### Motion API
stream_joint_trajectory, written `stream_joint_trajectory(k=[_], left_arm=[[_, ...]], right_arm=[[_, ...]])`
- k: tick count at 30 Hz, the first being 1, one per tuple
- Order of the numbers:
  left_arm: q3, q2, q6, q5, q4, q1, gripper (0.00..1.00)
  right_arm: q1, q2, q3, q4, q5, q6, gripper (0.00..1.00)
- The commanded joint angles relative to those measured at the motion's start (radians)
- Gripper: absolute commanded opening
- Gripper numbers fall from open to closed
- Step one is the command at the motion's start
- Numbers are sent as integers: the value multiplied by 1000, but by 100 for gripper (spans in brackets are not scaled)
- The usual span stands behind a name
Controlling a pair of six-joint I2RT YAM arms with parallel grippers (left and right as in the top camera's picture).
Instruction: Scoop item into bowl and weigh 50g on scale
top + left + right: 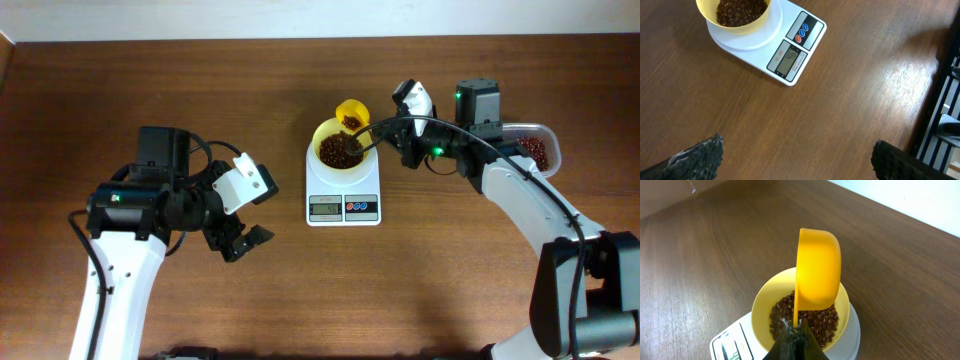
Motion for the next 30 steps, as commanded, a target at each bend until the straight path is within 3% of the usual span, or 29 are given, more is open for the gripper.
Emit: stream_joint_trajectory(k=[1,13,15,18,20,23,25,30], left_arm=[[-3,-15,12,14,-1,6,99],[-3,-15,12,14,-1,6,99],[-3,-15,12,14,-1,6,99],[-3,-15,12,14,-1,6,99],[-3,-15,12,14,-1,6,99],[-3,-15,12,14,-1,6,99],[-3,-15,12,14,-1,6,99],[-3,-15,12,14,-1,6,99]], right_arm=[[6,-30,8,3,-24,-11,4],[6,-37,8,74,-53,34,4],[6,-27,8,6,70,4,4],[6,-38,8,24,-29,4,4],[6,-27,8,-2,95,4,4],[6,-38,8,38,-15,4,4],[6,-33,8,10,80,4,4],[6,-33,8,0,43,5,4]])
